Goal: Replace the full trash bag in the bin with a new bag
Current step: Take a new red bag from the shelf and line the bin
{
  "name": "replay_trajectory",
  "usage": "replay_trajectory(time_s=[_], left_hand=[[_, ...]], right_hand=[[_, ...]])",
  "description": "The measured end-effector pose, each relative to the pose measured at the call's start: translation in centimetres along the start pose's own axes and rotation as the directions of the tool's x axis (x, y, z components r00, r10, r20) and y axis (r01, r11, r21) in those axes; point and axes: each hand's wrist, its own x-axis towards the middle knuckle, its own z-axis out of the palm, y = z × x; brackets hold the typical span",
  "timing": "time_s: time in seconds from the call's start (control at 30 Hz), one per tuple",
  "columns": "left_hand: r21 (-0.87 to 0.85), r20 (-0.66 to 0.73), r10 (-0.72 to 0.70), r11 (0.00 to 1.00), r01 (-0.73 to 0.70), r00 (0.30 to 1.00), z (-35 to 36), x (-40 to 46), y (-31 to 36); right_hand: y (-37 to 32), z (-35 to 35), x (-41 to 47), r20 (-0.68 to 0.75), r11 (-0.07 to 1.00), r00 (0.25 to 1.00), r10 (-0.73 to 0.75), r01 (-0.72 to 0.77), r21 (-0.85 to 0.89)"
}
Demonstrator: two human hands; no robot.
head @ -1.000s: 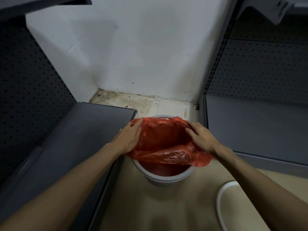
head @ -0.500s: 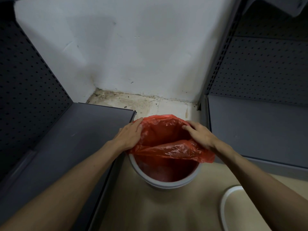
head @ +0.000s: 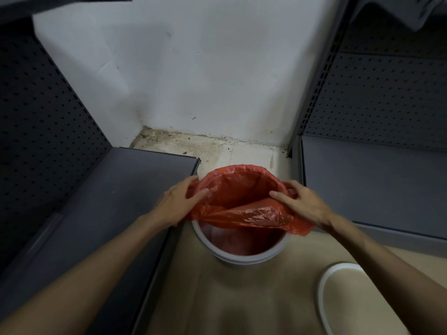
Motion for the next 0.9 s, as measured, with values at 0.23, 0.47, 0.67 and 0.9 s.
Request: replay_trajectory(time_s=[0.23, 0.47, 0.67, 0.9], left_hand=[[0.040, 0.067, 0.118, 0.992, -0.121, 0.991, 0.2, -4.5, -0.1], [0.109, 0.110, 0.217, 0.967, -0.229, 0.970, 0.0, -6.4, 0.9], [0.470, 0.005, 0.543, 0.740, -0.482, 0.840, 1.1, -9.0, 1.0], [0.610, -0.059, 0.686, 0.600, -0.518, 0.725, 2.2, -9.6, -0.1]], right_hand=[[0.8, -0.3, -5.0, -0.011, 0.987, 0.994, -0.108, 0.106, -0.122], [0.3, 0.0, -7.5, -0.049, 0.898, 0.962, -0.270, 0.233, -0.374], [0.0, 2.4, -10.3, -0.035, 0.608, 0.779, -0.626, 0.460, -0.647], [0.5, 3.0, -10.8, 0.116, 0.437, 0.763, -0.636, 0.480, -0.760]])
